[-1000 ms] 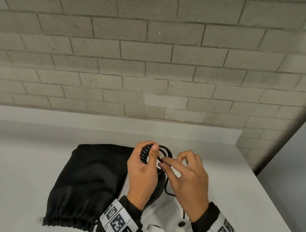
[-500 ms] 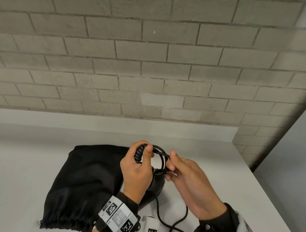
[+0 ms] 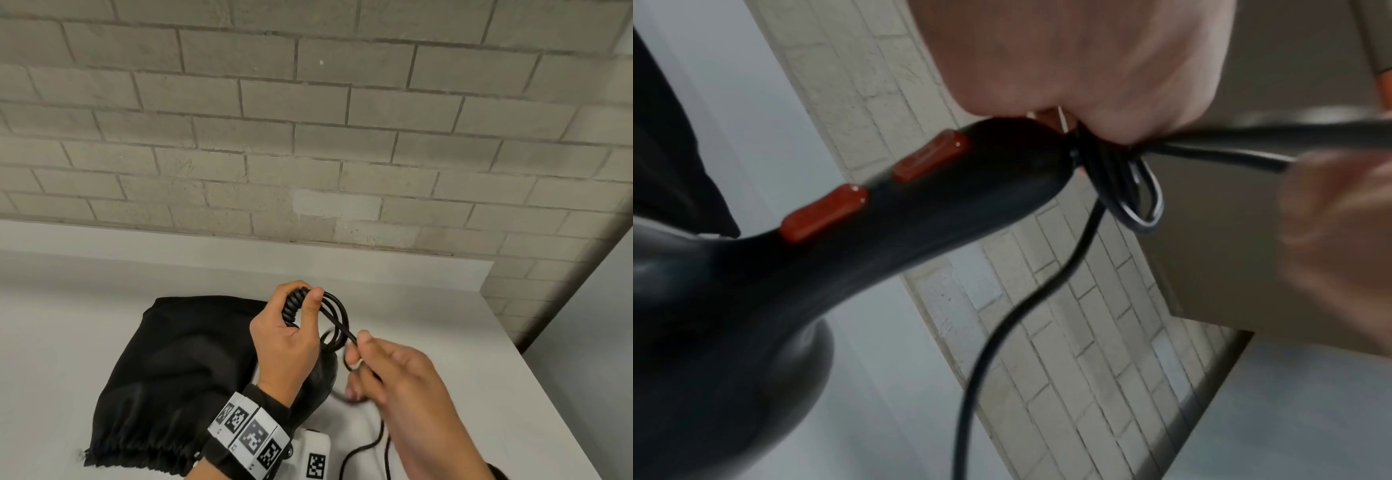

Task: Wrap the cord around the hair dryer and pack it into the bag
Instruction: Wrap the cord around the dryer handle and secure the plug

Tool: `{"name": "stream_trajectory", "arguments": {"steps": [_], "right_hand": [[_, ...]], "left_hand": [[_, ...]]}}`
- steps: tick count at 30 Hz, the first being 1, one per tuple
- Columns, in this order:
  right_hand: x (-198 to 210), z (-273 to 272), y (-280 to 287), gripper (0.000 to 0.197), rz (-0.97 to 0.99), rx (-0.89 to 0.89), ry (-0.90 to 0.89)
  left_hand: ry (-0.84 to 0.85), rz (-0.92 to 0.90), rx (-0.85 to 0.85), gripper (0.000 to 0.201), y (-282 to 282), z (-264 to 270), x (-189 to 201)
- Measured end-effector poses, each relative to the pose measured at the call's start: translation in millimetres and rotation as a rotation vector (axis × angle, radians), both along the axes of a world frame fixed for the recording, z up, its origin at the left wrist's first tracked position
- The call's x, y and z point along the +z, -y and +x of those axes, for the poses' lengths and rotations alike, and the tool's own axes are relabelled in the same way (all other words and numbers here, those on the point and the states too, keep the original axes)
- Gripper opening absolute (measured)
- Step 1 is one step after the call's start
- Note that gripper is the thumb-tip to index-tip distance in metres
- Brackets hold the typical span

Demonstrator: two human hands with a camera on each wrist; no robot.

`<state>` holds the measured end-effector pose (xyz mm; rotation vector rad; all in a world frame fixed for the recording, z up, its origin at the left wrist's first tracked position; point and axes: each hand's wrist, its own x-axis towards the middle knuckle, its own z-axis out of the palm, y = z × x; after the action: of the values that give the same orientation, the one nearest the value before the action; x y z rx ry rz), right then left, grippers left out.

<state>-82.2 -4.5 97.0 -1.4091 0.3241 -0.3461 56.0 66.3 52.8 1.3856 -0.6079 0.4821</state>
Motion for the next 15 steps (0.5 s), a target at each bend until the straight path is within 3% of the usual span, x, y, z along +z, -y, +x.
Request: {"name": "stream_trajectory", "arguments": {"steps": [2, 3, 6, 8, 12, 15], "right_hand": [[-1, -5, 1, 0.036, 0.303, 0.104, 0.072], [-8, -7, 4, 0.041, 0.348, 0.129, 0.146], [-33, -13, 4, 0.039, 0.040, 0.171, 0.304], [-52, -18, 2, 0.030, -0.143, 0.186, 0.282], [-66, -30, 3, 0.022, -0.185, 0.265, 0.127], [-59, -48, 21, 0.059, 0.076, 0.300, -0.107]], "left_hand": [[-0.023, -0.017, 0.005, 0.022, -1, 4, -1], [-0.043, -0.029, 0.008, 0.023, -1, 6, 0], [-0.075, -0.043, -0.004, 0.022, -3, 8, 1], [-0.067, -0.030, -0.033, 0.023, -3, 7, 0], [-0.082, -0.036, -0.056, 0.024, -5, 10, 0], [-0.081, -0.023, -0.062, 0.025, -6, 13, 1]]}}
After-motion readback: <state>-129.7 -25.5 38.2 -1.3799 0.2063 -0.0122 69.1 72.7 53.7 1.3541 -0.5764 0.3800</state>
